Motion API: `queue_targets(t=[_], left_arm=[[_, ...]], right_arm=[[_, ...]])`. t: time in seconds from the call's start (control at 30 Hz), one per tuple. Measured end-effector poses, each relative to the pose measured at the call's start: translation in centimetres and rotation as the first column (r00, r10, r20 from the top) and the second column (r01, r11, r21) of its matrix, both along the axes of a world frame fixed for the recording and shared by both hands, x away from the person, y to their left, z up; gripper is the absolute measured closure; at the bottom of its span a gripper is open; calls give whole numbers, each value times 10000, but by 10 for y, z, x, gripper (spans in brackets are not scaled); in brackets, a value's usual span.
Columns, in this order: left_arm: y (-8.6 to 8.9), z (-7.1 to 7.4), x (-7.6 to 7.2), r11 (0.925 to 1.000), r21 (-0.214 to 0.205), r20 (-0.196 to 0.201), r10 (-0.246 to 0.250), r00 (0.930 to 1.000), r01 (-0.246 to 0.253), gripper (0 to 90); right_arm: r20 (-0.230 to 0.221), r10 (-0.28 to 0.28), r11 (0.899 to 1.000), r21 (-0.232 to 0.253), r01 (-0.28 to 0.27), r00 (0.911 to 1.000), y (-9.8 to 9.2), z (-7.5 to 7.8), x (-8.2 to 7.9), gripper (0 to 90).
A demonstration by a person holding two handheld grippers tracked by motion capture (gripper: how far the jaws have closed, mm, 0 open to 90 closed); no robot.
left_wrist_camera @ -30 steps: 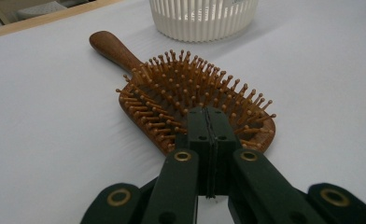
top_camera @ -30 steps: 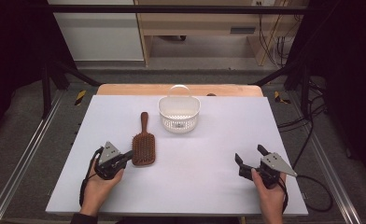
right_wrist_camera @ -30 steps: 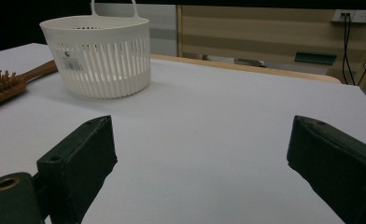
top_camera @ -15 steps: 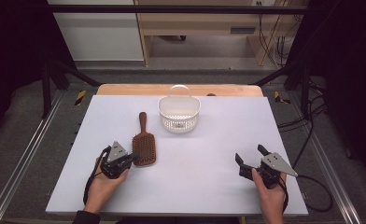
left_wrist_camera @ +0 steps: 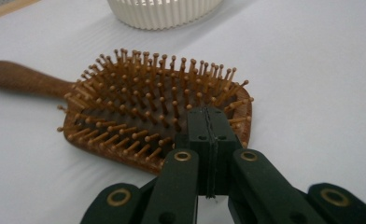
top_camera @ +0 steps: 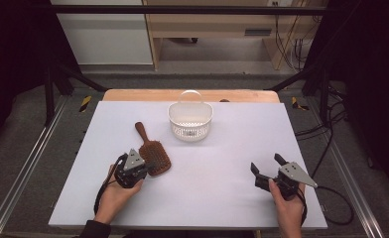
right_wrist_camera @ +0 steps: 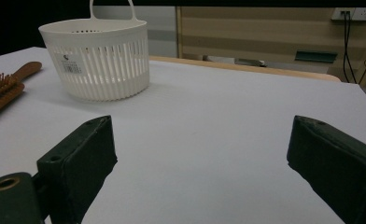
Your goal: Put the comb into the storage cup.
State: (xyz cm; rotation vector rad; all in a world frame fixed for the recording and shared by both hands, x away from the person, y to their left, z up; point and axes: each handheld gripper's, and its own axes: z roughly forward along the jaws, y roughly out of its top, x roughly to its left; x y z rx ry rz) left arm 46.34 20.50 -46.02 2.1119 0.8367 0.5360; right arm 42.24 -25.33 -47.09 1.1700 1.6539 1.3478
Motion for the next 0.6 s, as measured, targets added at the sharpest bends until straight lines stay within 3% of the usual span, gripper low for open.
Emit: queue_targets(t=[0.5,0.6], left_arm=[[-25,4,11,9985,355,-96,-413,9991,416,899],[-32,4,14,9974,588,-49,-417,9991,419,899]], right_arm=[[4,-39,9999,108,39,10000,-3,0,0,81],[4,-47,9999,142,47,10000,-4,0,0,81]])
